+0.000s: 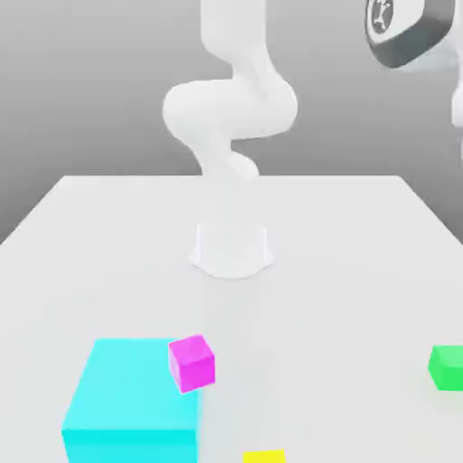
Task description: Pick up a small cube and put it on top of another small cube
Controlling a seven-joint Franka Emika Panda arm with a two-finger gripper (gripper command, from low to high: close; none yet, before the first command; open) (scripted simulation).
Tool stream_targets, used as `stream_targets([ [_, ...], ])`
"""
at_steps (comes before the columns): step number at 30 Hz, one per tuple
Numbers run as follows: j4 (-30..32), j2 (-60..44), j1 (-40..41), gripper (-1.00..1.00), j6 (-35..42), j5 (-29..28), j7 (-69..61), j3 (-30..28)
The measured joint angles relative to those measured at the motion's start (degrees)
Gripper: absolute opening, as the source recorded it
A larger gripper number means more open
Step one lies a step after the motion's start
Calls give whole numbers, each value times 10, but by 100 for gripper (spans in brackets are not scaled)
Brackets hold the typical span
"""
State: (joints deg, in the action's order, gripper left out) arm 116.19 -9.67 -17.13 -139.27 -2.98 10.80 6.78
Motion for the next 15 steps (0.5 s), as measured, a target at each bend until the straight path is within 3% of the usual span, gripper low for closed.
stream_targets([
  [10,-59,-212,-51,0,-25,-58,-101,37],
  [14,-82,-295,-68,0,-72,-78,-104,26],
  [15,-85,-308,-70,-100,-81,-80,-103,23],
])
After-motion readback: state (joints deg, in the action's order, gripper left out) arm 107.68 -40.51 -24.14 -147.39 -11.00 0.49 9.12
